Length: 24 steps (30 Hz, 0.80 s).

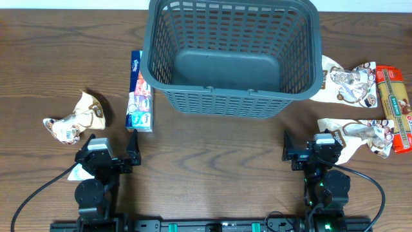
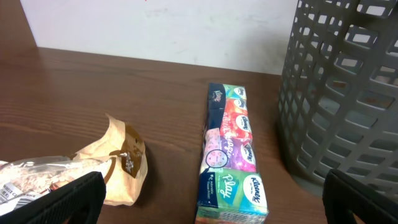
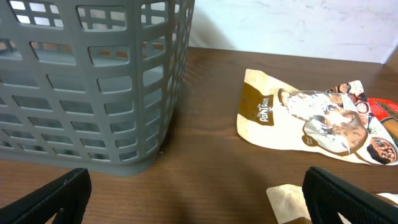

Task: Pack container

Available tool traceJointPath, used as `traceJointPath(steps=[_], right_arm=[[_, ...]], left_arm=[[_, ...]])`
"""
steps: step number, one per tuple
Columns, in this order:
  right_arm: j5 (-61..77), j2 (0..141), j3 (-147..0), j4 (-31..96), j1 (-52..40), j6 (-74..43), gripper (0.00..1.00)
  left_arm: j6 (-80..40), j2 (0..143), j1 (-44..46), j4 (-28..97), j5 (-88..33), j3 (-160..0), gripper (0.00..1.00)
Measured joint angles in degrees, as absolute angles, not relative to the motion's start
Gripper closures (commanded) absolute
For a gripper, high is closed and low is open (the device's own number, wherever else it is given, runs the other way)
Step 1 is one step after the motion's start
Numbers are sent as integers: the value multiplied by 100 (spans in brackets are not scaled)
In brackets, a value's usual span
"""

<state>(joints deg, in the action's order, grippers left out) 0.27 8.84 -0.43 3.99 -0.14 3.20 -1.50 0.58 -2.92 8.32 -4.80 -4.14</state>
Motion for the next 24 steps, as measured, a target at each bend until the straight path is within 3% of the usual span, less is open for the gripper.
traceJointPath(steps=[16,24], right_arm=[[-71,884,-49,132,-14,-47,1],[-2193,1039,-1505,1763,-12,-1188,1]], left_arm=[[-148,58,-292,832,-478,-414,1],[-148,58,-292,829,-480,-414,1]])
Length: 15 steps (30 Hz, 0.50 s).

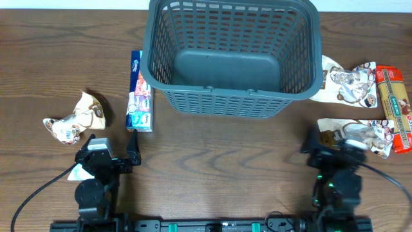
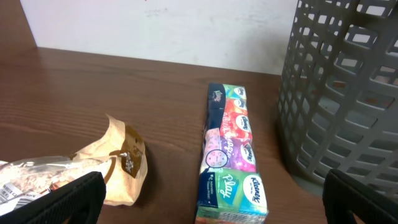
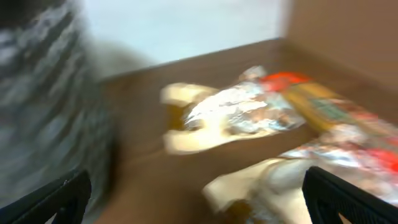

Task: Pack container
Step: 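Move the right gripper to the front dried-mushroom bag and grasp it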

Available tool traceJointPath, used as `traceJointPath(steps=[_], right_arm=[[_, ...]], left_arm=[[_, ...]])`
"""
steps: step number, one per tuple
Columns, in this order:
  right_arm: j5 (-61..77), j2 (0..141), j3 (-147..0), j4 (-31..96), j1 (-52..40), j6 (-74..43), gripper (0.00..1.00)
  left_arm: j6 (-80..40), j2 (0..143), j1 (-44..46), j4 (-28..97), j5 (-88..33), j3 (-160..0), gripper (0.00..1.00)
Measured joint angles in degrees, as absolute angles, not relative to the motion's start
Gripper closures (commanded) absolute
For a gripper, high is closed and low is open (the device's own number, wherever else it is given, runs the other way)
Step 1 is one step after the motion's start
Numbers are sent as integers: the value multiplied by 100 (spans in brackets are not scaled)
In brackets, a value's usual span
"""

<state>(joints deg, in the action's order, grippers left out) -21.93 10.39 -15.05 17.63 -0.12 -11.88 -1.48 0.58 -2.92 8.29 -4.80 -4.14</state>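
Note:
The grey slotted basket (image 1: 235,55) stands empty at the back centre. A colourful tissue pack (image 1: 140,93) lies left of it, straight ahead in the left wrist view (image 2: 231,155). Further left is a crumpled snack bag (image 1: 74,119). Two snack bags (image 1: 347,84) (image 1: 360,134) and a red packet (image 1: 393,106) lie right of the basket. My left gripper (image 1: 109,149) (image 2: 211,211) is open behind the tissue pack. My right gripper (image 1: 331,143) (image 3: 199,208) is open and faces the near snack bag (image 3: 273,180). The right wrist view is blurred.
The basket wall (image 2: 342,93) rises just right of the tissue pack. The table's right edge runs close to the red packet (image 3: 311,93). Bare wood lies between the two arms in front of the basket.
My right arm has turned to the right. Its camera now looks at the snack bags and red packet instead of the basket wall. The left arm and all objects stay where they were.

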Motion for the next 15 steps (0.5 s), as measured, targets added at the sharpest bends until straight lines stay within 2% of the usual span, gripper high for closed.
traceJointPath(steps=[8,12,15], right_arm=[[-4285,2469,-4119,3483,-12,-1594,1],[-4007,3173,-5225,4840,-10,-1638,1],[-3264,3389,-5577,4849,-10,-1636,1]], left_arm=[[-148,58,-290,832,-480,-414,1],[-150,58,-292,829,-480,-414,1],[-148,58,-292,832,-480,-414,1]])
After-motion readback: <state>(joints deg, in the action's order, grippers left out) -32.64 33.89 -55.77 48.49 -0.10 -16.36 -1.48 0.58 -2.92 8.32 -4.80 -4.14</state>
